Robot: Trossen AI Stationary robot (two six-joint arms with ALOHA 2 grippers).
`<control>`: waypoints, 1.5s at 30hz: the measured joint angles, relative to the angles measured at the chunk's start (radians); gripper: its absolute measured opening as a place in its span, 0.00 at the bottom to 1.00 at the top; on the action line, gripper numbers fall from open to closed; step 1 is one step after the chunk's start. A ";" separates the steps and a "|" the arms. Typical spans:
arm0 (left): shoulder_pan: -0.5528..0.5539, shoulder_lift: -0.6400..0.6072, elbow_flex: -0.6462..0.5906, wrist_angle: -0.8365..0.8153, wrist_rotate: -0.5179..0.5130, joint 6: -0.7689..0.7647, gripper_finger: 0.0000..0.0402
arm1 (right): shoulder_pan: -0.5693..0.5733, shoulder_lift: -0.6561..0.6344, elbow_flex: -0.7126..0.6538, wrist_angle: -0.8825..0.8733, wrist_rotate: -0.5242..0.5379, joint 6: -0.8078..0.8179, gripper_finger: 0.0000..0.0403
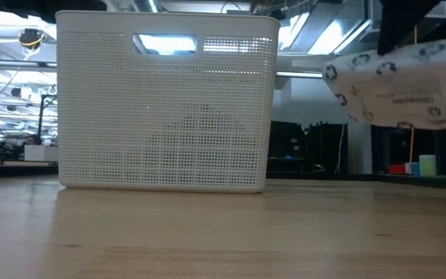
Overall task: Pick & place medical supplies in basket/bin
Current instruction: Put the white bag into the white bin
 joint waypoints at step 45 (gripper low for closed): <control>0.000 0.000 0.000 0.000 0.000 -0.032 0.01 | -0.411 -0.083 0.268 0.914 0.056 -1.752 0.00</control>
